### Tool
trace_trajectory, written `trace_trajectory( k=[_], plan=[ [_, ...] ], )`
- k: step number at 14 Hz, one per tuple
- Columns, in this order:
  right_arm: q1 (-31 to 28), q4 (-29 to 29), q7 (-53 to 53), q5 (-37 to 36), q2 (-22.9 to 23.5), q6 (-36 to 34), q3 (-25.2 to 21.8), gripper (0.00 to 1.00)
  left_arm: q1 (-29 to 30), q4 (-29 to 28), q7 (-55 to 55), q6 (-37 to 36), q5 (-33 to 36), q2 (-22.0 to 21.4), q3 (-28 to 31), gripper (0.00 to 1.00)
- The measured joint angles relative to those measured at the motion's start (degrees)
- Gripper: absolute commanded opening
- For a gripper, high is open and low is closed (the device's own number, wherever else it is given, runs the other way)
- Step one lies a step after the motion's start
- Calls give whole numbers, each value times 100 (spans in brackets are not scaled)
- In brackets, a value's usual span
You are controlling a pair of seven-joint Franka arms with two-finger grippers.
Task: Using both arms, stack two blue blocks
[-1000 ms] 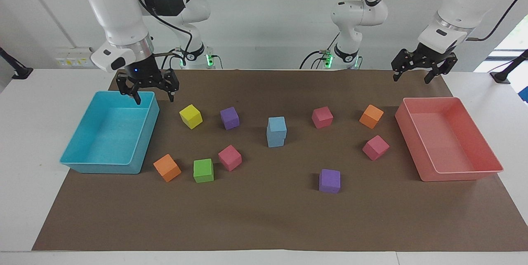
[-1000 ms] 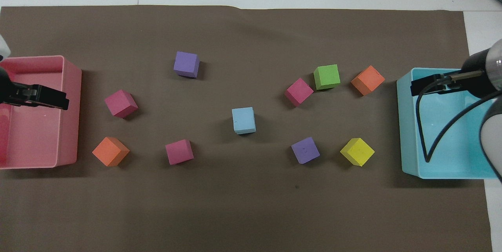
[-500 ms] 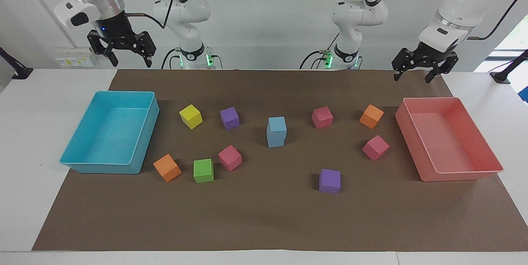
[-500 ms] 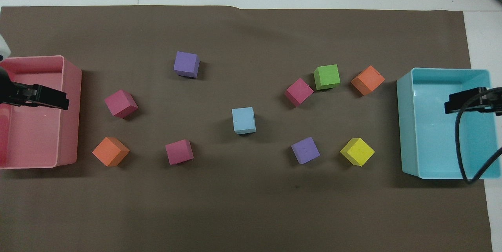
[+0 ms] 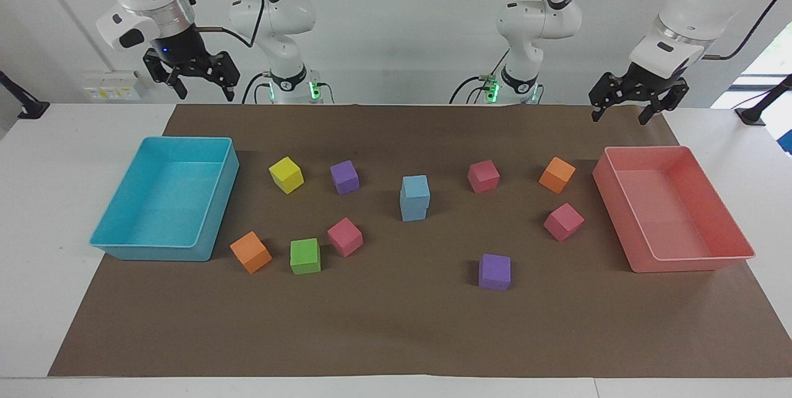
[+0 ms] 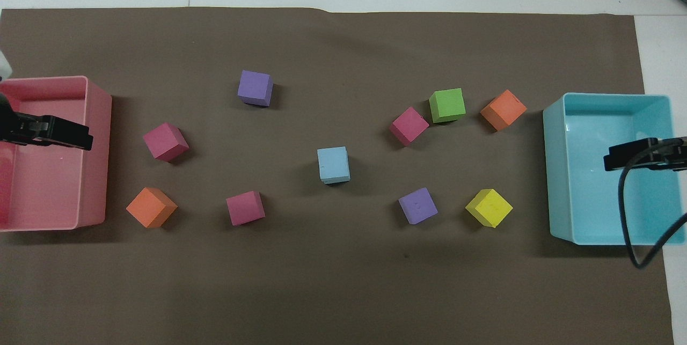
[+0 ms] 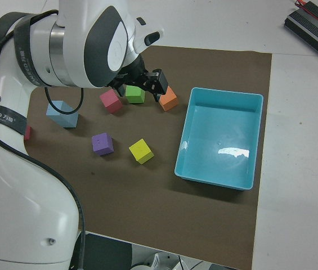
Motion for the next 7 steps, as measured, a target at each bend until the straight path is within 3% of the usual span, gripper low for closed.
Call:
trace_trajectory(
  k=[7],
  plan=[
    [-3,111,-32,1,30,-74,-4,100,4,0,0,0,0,0,0,100]
  ],
)
